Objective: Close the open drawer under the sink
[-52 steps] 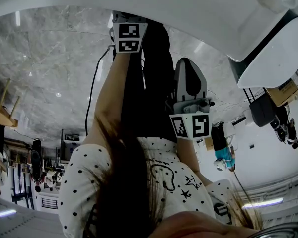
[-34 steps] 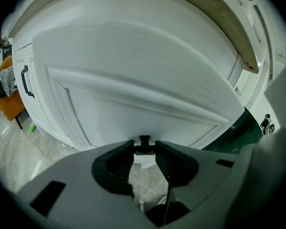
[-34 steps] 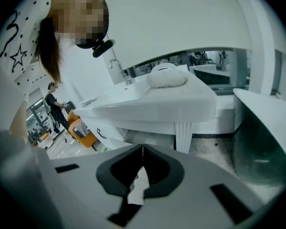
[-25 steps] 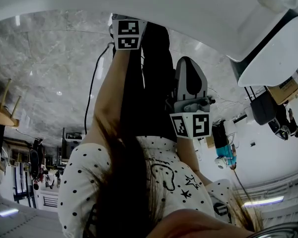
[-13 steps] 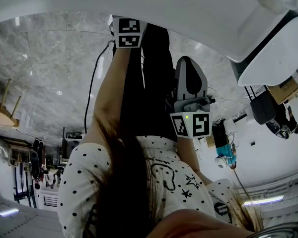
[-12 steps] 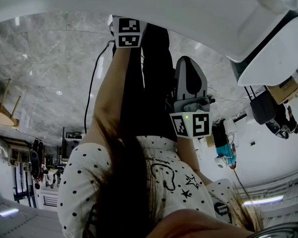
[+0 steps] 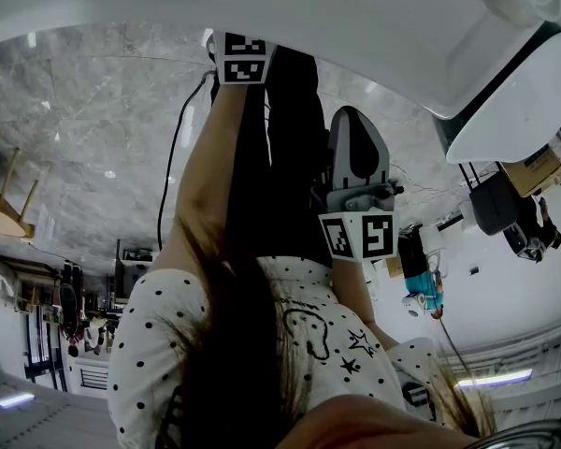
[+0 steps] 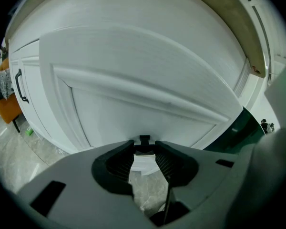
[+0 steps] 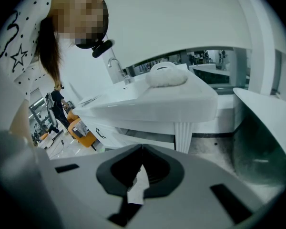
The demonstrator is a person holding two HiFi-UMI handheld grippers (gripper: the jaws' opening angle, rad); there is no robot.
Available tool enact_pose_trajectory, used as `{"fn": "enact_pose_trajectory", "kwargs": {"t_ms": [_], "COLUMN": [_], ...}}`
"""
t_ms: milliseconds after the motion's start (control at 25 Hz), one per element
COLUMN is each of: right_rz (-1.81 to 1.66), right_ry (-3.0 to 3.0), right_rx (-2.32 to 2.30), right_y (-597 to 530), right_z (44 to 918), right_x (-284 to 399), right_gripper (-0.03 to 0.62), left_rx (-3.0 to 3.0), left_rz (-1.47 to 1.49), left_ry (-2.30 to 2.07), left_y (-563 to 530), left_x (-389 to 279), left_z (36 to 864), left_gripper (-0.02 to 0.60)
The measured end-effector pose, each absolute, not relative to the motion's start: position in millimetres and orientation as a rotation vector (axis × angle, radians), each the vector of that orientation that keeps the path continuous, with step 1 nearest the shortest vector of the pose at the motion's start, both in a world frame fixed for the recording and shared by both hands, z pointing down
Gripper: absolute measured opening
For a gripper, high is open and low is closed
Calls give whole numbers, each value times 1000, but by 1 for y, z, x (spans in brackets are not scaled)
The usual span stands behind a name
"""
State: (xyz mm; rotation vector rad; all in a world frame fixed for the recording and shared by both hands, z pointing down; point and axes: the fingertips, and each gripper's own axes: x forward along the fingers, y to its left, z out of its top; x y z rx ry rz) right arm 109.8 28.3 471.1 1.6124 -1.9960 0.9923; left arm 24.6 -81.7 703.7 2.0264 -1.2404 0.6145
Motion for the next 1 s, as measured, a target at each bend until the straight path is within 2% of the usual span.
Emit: {"fn": "enact_pose_trajectory", "kwargs": {"t_ms": [1000], "right_rz": [1007], "right_ry": [-1989], "right_rx": [1615], "right_y": [30], "right_z": [471], "right_x": [110], "right_gripper": [15], "left_rx": [2033], "left_rz": [608], "left_ry": [-1247], "left_y": [-90], "left_x": [24], "left_z": [702], "left_gripper": [143]}}
